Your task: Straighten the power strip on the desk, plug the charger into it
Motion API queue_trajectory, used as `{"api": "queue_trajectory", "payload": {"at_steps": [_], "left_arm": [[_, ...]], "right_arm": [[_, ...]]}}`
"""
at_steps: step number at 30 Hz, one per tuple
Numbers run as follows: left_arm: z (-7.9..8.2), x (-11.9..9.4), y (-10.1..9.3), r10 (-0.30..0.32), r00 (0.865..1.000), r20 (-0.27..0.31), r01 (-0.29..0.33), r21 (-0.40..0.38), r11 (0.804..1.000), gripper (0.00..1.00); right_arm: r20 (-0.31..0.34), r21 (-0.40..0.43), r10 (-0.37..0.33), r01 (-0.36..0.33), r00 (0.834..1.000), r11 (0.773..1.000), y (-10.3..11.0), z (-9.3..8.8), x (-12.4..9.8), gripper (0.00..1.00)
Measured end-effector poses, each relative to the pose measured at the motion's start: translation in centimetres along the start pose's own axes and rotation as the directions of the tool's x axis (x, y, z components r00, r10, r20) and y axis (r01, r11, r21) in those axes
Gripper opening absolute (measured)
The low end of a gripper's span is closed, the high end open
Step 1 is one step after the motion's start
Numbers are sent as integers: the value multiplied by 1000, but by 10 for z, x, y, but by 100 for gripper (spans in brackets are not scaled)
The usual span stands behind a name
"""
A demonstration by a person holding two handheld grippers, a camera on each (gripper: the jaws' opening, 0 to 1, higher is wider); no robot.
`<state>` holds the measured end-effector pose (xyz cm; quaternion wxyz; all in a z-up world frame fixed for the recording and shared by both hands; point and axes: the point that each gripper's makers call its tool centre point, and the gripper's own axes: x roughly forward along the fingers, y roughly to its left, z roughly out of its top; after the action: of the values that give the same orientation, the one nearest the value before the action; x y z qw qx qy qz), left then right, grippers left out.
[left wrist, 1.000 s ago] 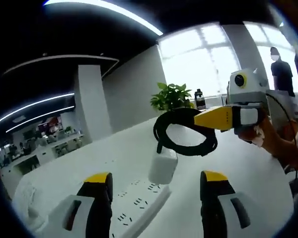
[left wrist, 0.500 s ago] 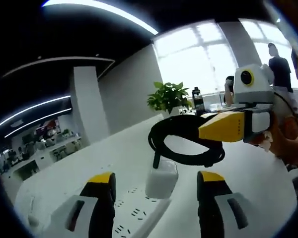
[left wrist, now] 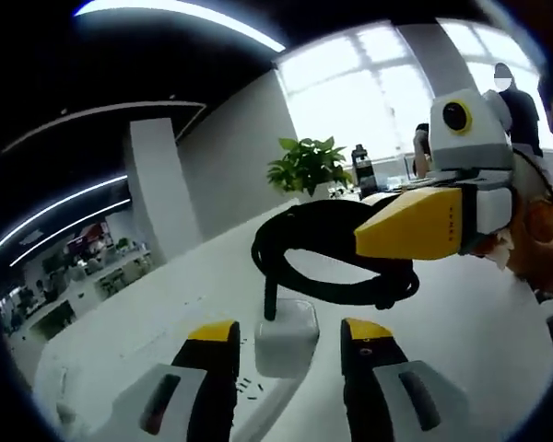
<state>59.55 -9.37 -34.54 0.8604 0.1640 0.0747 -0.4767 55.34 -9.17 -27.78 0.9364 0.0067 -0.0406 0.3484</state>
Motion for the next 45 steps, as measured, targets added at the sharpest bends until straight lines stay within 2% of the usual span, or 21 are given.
{"api": "queue_trajectory", "payload": {"at_steps": [6, 9, 11, 15, 18, 19, 22, 26, 28, 33, 35, 36, 38, 41, 45], "left_arm": [[-1, 2, -2, -3, 1000, -4, 3, 8, 1000, 33], [-1, 2, 1, 12, 1000, -7, -12, 27, 1000, 26], [-2, 3, 2, 7, 1000, -8, -6, 22, 1000, 26], [-4, 5, 1, -21, 999, -26, 22, 27, 999, 26], [0, 6, 1, -46, 999, -16, 46, 5, 999, 26], [0, 6, -1, -75, 997, -20, 75, 2, 997, 25], [2, 8, -1, -156, 988, -16, 155, -45, 987, 25], [-1, 12, 6, -194, 979, -54, 193, -24, 981, 25], [-2, 13, 6, -247, 967, -61, 244, -50, 969, 24], [-5, 19, 11, -324, 944, -58, 319, -79, 945, 24], [-8, 20, 10, -339, 938, -65, 334, -78, 939, 24], [-9, 22, 9, -362, 929, -68, 360, -42, 932, 25], [-12, 25, 12, -377, 923, -82, 373, -56, 926, 25], [-12, 29, 12, -389, 917, -92, 388, -29, 921, 25], [-8, 32, 13, -404, 911, -80, 403, -32, 915, 24]], "right_arm": [[-1, 3, 4, -4, 1000, 1000, 2, -1, 0, 6], [-3, 4, 7, -7, 1000, 1000, 2, -2, 0, 6], [-4, 8, 7, -7, 1000, 1000, 2, -3, 1, 6], [-10, 13, 6, -5, 1000, 1000, 0, -4, 1, 6], [-5, 17, 6, -6, 1000, 1000, -3, -1, 2, 6], [-6, 20, 6, -6, 1000, 1000, -4, 0, 3, 6], [-14, 32, 14, -13, 1000, 999, -7, 2, 6, 6], [-48, 30, 16, -15, 999, 999, -12, 1, 14, 6], [-65, 33, 19, -17, 998, 999, -14, 0, 18, 6], [-97, 32, 13, -10, 995, 999, -20, -4, 26, 6], [-105, 29, 9, -6, 994, 1000, -21, -6, 28, 6], [-109, 29, 7, -4, 994, 1000, -22, -7, 28, 6], [-120, 28, -1, 4, 993, 1000, -23, -11, 28, 6], [-126, 26, -10, 13, 992, 1000, -25, -13, 28, 6], [-114, 17, -27, 29, 993, 999, -30, -10, 28, 7]]}}
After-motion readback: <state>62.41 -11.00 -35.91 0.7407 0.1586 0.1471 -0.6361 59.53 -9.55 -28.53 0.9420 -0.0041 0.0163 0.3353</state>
